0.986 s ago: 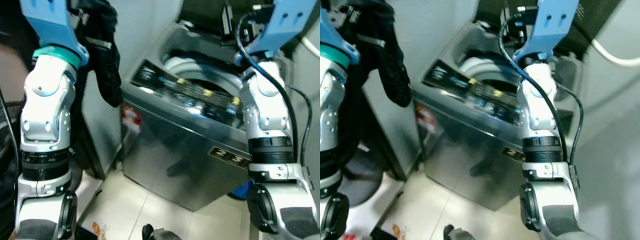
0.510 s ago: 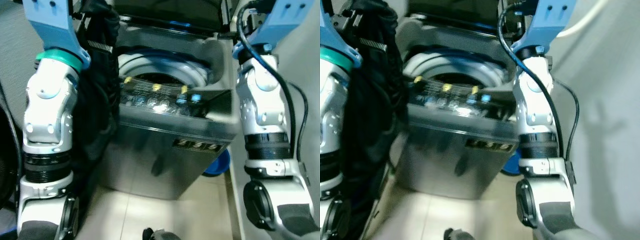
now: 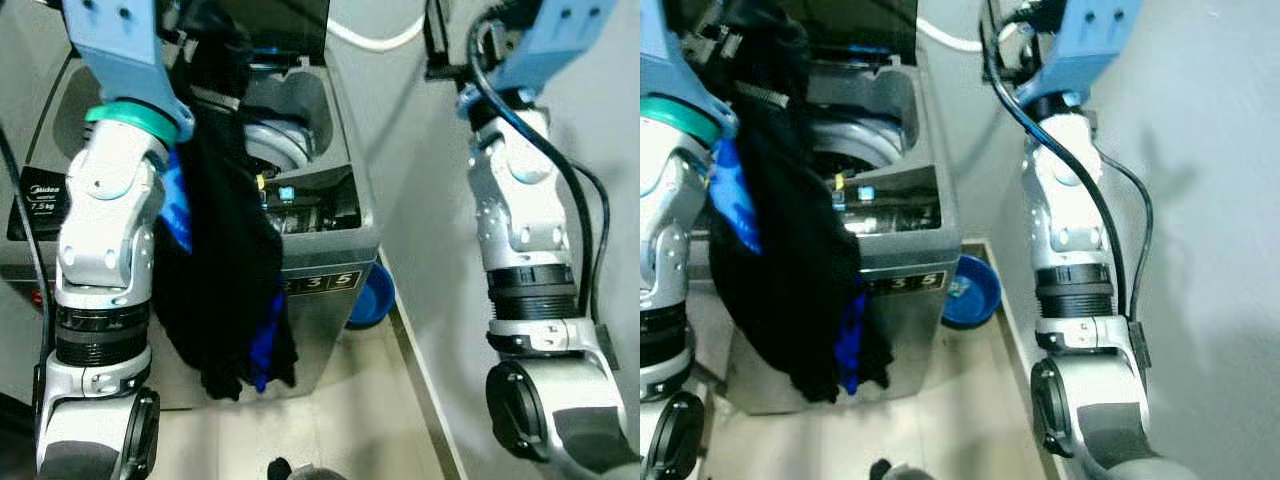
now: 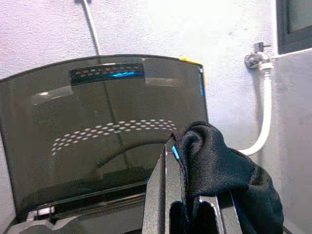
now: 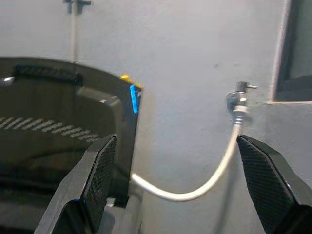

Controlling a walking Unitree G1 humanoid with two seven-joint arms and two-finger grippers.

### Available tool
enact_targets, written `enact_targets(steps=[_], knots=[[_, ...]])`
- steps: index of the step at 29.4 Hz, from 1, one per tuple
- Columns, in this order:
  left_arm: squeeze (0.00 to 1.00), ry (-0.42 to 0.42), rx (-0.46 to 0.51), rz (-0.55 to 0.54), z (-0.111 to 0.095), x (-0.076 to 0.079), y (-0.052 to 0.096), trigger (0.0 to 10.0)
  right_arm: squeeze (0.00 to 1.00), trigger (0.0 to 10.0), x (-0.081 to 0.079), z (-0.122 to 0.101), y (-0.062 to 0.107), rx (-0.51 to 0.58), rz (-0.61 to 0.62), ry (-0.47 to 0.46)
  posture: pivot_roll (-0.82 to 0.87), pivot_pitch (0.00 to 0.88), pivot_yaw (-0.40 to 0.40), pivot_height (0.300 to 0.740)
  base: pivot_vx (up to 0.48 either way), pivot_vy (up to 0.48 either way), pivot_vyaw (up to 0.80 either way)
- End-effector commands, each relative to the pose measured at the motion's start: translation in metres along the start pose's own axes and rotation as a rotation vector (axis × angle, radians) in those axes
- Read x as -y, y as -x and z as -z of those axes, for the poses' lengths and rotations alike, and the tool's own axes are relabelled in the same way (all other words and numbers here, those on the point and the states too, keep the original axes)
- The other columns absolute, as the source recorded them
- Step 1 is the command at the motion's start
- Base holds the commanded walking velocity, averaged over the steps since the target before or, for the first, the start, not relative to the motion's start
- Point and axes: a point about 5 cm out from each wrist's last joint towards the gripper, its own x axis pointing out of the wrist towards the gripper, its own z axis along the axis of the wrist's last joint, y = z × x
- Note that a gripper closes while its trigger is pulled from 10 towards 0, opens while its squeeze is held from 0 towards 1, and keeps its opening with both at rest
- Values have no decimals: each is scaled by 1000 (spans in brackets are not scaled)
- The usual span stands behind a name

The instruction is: Clothes washing

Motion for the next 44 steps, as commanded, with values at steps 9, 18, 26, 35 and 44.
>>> enact_targets(steps=[9,18,26,35,44], knots=[[0,-37,61,-30,-10,-1,-1,10000,0,10000,-7,5,5,-15,-35,2,67,71,-47,740,438,0,0],[0,-34,60,-31,-10,0,-2,10000,0,10000,-6,5,6,-14,-32,6,67,74,-46,740,464,0,0],[0,-31,48,-42,-8,0,-2,10000,0,10000,-4,5,6,-15,-29,9,67,72,-46,740,68,0,0],[0,-18,56,-6,-9,5,-2,10000,0,10000,-4,5,6,-12,-27,9,68,65,-46,740,0,0,0],[0,-11,58,-5,-10,5,-3,10000,0,10000,-4,5,5,-9,-31,9,69,58,-48,740,0,0,0]])
